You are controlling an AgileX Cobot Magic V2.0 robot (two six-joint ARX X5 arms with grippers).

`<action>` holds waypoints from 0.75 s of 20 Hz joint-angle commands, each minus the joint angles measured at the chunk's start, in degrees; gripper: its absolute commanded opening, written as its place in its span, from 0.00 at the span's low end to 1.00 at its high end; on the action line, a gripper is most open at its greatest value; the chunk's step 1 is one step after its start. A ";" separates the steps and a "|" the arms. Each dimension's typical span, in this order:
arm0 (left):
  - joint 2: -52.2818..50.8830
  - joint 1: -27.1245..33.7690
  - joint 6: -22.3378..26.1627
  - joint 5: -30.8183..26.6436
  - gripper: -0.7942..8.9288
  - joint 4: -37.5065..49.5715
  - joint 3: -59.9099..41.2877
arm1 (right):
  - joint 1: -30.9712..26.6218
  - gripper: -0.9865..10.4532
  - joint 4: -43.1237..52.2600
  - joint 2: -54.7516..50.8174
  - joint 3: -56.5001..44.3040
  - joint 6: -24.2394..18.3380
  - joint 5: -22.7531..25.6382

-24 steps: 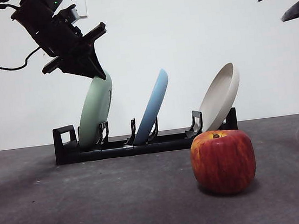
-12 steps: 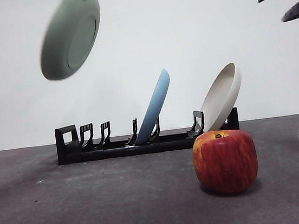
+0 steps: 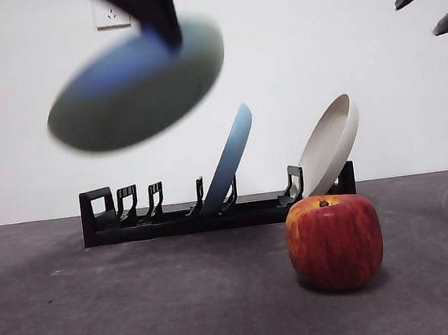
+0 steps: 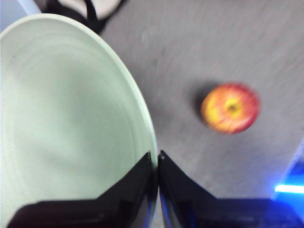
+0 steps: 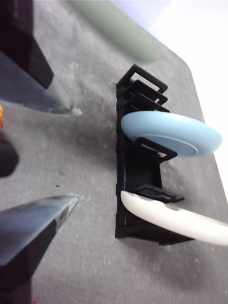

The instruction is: Take the green plate from the plate rack,put the plate on the table,take the apple from the table,put the apple in the plate

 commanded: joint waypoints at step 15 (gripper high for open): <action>8.66 -6.08 -2.21 3.06 0.33 18.82 -23.06 | 0.37 0.33 -0.61 0.09 0.28 0.59 -0.55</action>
